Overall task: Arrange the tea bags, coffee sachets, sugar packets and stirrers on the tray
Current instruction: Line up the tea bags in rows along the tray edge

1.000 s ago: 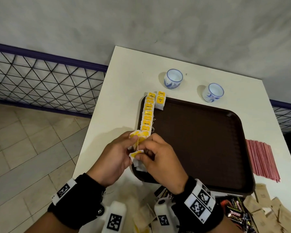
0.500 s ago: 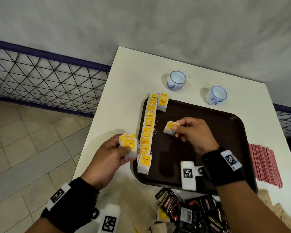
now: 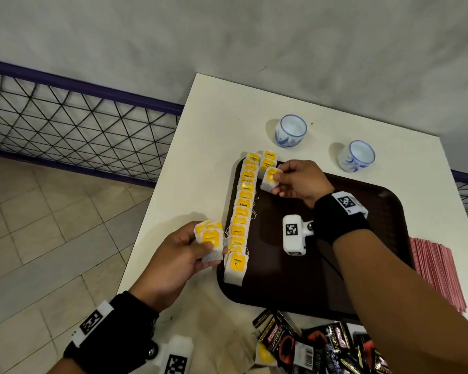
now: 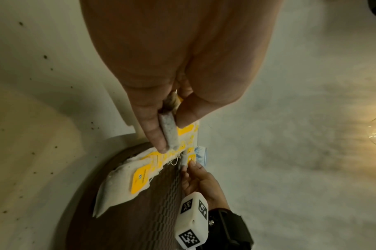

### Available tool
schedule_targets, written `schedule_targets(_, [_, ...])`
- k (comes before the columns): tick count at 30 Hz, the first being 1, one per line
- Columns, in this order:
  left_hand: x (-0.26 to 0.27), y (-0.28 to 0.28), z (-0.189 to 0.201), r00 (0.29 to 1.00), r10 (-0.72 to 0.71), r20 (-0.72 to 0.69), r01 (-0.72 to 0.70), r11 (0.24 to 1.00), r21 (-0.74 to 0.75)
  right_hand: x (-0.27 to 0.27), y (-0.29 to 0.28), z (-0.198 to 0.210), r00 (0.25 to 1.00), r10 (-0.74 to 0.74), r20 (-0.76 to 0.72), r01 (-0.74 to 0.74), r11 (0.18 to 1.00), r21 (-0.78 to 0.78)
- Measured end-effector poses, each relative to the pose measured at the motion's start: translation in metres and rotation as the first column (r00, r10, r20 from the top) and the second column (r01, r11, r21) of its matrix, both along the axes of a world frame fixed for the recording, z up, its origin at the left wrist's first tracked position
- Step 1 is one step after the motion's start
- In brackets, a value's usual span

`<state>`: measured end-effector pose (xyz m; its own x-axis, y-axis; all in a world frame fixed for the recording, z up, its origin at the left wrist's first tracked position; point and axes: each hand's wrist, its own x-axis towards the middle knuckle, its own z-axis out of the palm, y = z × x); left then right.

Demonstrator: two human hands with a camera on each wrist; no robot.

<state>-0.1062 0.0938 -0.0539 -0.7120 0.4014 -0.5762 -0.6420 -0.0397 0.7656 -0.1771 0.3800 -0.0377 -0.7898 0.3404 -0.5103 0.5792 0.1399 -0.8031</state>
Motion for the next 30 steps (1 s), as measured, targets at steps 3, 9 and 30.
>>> schedule_targets(3, [-0.001, -0.001, -0.001, 1.0, -0.001, 0.004, 0.001, 1.0, -0.002, -0.009, -0.002, -0.003, 0.999, 0.0, 0.035, -0.001, 1.0, 0.019])
schedule_targets(9, [-0.001, -0.001, -0.004, 1.0, 0.003, 0.015, -0.003, 1.0, 0.002, -0.015, -0.006, -0.009, 0.998, -0.038, 0.042, 0.038, 0.999, 0.011])
schedule_targets(30, [-0.002, 0.009, 0.002, 0.998, -0.027, -0.053, 0.031, 0.996, 0.081, 0.097, -0.088, 0.014, 0.873, 0.395, -0.286, -0.353, 0.917, 0.189])
